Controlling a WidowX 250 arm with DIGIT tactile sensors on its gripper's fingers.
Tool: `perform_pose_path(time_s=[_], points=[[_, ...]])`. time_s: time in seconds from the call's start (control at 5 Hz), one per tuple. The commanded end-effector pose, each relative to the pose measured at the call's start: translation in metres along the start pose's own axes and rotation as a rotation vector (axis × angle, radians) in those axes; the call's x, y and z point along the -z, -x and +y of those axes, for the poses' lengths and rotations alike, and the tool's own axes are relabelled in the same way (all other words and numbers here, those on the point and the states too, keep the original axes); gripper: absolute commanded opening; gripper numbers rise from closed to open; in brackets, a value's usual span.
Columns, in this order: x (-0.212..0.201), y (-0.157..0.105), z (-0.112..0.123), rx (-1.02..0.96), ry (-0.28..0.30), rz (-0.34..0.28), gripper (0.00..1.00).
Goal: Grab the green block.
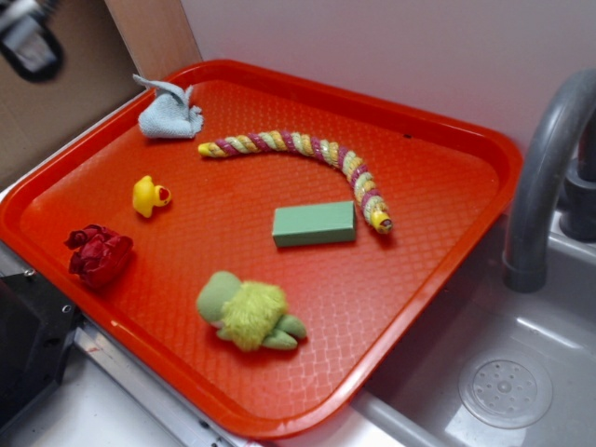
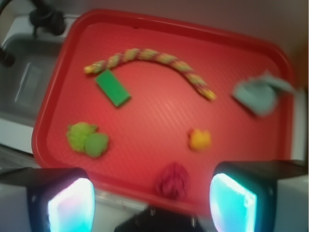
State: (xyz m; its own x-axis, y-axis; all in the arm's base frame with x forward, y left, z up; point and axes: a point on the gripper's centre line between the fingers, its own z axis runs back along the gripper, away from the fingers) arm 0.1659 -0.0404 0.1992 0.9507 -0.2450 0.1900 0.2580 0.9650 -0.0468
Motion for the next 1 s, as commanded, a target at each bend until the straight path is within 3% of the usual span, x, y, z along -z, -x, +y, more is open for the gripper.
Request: perform_pose_path(time_s=[0.0, 0.4, 0.6, 0.8], points=[[0.060, -0.052, -0.037, 0.399, 0.125, -0.075, 1.00], [0.113, -0.077, -0.048, 0.446, 0.038, 0.004, 1.00], [0.139, -0.081, -0.055, 0.471, -0.007, 0.074, 1.00], [0.157, -0.082, -0.053, 0.485, -0.021, 0.106, 1.00]])
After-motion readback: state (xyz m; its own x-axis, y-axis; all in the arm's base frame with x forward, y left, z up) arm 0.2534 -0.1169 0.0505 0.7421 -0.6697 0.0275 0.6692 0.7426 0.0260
